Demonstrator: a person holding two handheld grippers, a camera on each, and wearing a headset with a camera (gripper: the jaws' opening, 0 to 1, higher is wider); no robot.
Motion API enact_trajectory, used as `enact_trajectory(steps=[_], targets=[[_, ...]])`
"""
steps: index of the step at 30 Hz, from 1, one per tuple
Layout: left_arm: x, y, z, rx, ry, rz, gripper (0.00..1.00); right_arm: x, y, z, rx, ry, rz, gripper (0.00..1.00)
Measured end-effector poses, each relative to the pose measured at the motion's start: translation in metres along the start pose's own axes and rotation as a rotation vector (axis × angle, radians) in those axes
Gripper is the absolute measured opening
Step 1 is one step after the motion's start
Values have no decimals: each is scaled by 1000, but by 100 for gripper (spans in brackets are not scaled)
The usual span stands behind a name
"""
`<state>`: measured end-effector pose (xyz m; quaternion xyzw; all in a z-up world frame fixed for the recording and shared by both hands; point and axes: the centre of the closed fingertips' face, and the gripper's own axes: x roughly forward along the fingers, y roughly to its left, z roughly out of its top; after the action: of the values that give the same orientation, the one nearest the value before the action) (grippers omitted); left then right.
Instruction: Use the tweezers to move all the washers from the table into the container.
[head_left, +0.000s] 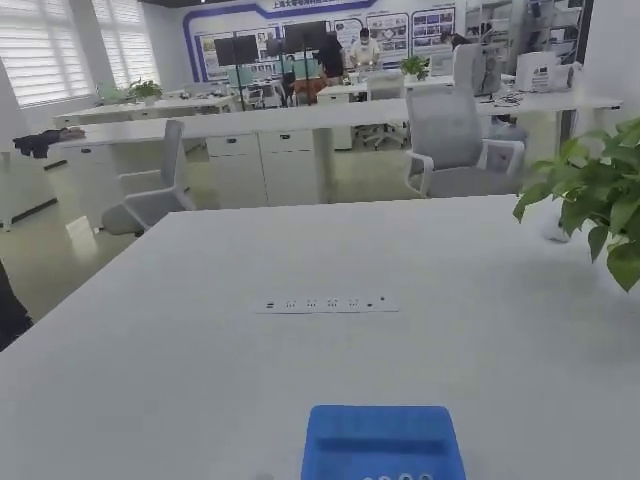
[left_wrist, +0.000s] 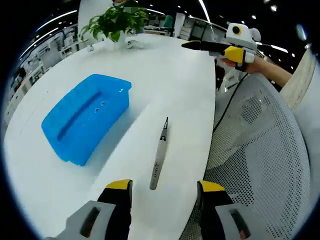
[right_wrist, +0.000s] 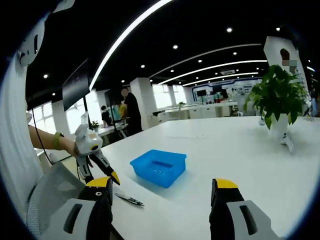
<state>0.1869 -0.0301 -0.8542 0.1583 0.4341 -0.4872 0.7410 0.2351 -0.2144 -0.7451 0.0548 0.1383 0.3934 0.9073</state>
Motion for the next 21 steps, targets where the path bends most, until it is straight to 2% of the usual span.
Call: enact_trajectory(steps=[1,3,4,6,8,9,11,14,15,16,17,18,19,21], targets=[[-6,3,0,-34,-53,33,61,1,0,1,2,-6,-4,81],[-16,5,1,-85,-120,69,69,2,0,3,4,-14,-7,85],[-25,11,2,-119,-182,120,74,3,0,4,7,-18,-8,86],[-40,17,4,-176,-280,181,83,4,1,6,7,-24,-11,89],[-54,21,3,-216,-349,228,92,6,2,8,2,-24,-13,92],[-59,22,3,-223,-370,248,96,6,2,9,-4,-25,-16,93],[-70,25,1,-243,-411,301,98,8,2,11,-11,-22,-22,97],[-86,34,6,-279,-519,377,99,10,4,12,-29,-14,-26,99],[-96,38,9,-299,-587,419,99,11,2,15,-61,-24,-44,99],[-103,41,12,-312,-633,450,99,11,1,16,-76,-27,-54,99],[-114,45,16,-338,-711,491,99,10,1,17,-87,-31,-62,99],[-122,47,19,-358,-763,520,99,10,1,18,-92,-35,-69,99],[-134,52,21,-393,-844,572,99,10,-1,20,-114,-41,-83,99],[-152,57,24,-418,-955,633,99,7,-2,23,-143,-52,-103,99]])
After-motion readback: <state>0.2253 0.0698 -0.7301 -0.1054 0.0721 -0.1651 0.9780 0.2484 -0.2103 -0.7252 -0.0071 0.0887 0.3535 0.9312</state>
